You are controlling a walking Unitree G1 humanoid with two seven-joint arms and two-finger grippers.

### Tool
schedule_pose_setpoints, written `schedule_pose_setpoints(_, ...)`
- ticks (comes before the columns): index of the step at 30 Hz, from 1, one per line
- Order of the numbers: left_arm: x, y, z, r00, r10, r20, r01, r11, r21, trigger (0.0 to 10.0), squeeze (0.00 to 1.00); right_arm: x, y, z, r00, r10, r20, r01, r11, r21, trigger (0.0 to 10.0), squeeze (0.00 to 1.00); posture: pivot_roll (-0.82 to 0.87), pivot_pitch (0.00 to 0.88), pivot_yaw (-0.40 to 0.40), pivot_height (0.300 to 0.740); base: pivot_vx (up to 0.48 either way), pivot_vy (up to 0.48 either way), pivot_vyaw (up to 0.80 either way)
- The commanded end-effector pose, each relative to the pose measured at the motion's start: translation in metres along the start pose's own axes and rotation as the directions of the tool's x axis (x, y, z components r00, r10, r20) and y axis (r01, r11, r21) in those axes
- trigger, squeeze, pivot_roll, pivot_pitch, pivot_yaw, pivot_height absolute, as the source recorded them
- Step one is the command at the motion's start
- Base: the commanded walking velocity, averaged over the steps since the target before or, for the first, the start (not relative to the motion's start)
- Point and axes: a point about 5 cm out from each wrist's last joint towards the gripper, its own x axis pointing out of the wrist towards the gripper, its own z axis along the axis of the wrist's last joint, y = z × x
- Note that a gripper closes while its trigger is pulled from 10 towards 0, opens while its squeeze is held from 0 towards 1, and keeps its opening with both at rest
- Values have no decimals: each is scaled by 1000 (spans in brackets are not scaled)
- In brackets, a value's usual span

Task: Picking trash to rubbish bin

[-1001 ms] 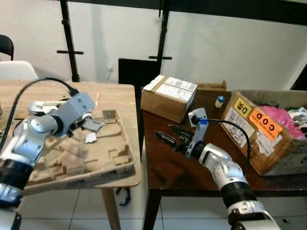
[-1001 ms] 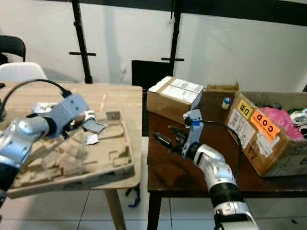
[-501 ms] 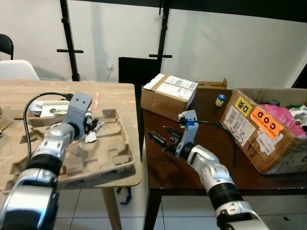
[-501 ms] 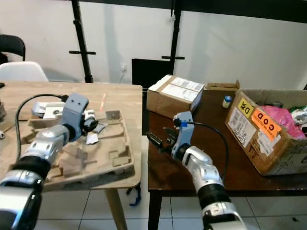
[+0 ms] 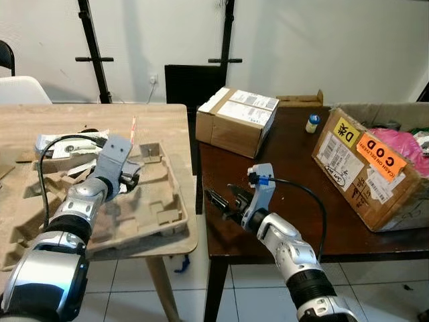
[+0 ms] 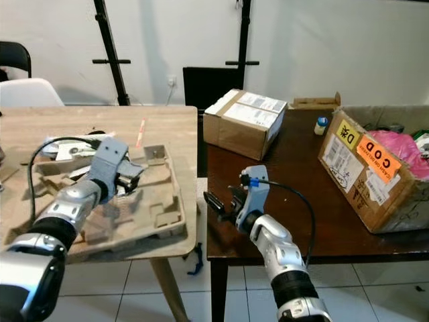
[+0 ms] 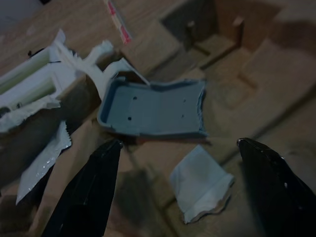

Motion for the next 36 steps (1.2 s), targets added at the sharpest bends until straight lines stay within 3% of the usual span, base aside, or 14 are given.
schedule_pose_setpoints(1, 1, 2, 3, 1000, 25, 14, -26, 999, 29, 10000, 1000, -3, 0, -2, 1000, -10, -12, 10, 1000, -4, 10000, 0, 24, 200, -11, 740, 0, 0, 0)
schedule_pose_setpoints(3, 1, 2, 5, 999, 33, 33, -33, 999, 23, 10000, 1000, -4, 0, 0, 1000, -11, -7, 11, 1000, -5, 10000, 0, 19, 204, -10, 740, 0, 0, 0)
schedule_pose_setpoints(4, 1, 2, 8, 998, 37, 47, -38, 999, 23, 10000, 878, -4, 1, 1, 1000, -10, -3, 10, 1000, -5, 10000, 0, 12, 209, -9, 740, 0, 0, 0)
schedule_pose_setpoints(5, 2, 1, 9, 998, 40, 56, -42, 999, 24, 10000, 878, -5, 1, 2, 1000, -10, -1, 10, 1000, -5, 10000, 0, 12, 209, -9, 740, 0, 0, 0)
schedule_pose_setpoints(6, 2, 1, 11, 997, 46, 66, -48, 998, 28, 10000, 463, -5, 1, 3, 1000, -9, 3, 9, 1000, -5, 10000, 0, 6, 211, -8, 740, 0, 0, 0)
schedule_pose_setpoints(7, 2, 1, 12, 996, 49, 73, -52, 998, 33, 10000, 259, -5, 2, 4, 1000, -9, 5, 9, 1000, -5, 10000, 0, 6, 211, -8, 740, 0, 0, 0)
schedule_pose_setpoints(10, 2, 1, 13, 995, 51, 80, -55, 998, 41, 10000, 227, -6, 2, 5, 1000, -8, 8, 8, 1000, -9, 10000, 0, 1, 212, -7, 740, 0, 0, 0)
schedule_pose_setpoints(11, 2, 0, 13, 996, 52, 79, -55, 998, 41, 10000, 0, -6, 2, 5, 1000, -8, 8, 8, 1000, -9, 10000, 0, -6, 214, -5, 740, 0, 0, 0)
schedule_pose_setpoints(20, 2, -5, -4, 998, 66, 14, -67, 996, 58, 10000, 0, -12, 3, 5, 1000, -9, -6, 9, 1000, -19, 10000, 0, -47, 211, 12, 740, 0, 0, 0)
schedule_pose_setpoints(32, 3, -2, 2, 996, 89, 16, -89, 996, 8, 10000, 0, -17, 4, 12, 1000, -7, 5, 7, 1000, -28, 10000, 0, -64, 230, 13, 740, 0, 0, 0)
schedule_pose_setpoints(33, 3, -3, 0, 997, 77, 5, -77, 997, -12, 8588, 0, -16, 5, 12, 1000, -4, 5, 4, 1000, -27, 10000, 0, -64, 231, 11, 740, 0, 0, 0)
schedule_pose_setpoints(34, 3, -3, 0, 997, 77, 5, -77, 997, -12, 8588, 0, -16, 5, 12, 1000, -4, 5, 4, 1000, -27, 10000, 0, -64, 231, 11, 740, 0, 0, 0)
schedule_pose_setpoints(35, 3, -4, -2, 998, 68, -2, -68, 997, -46, 4784, 0, -16, 6, 12, 1000, -2, 5, 2, 1000, -26, 10000, 0, -62, 232, 8, 740, 0, 0, 0)
schedule_pose_setpoints(36, 3, -5, -4, 998, 61, -4, -61, 996, -71, 0, 0, -15, 7, 12, 1000, 0, 5, 0, 1000, -25, 10000, 0, -62, 233, 7, 740, 0, 0, 0)
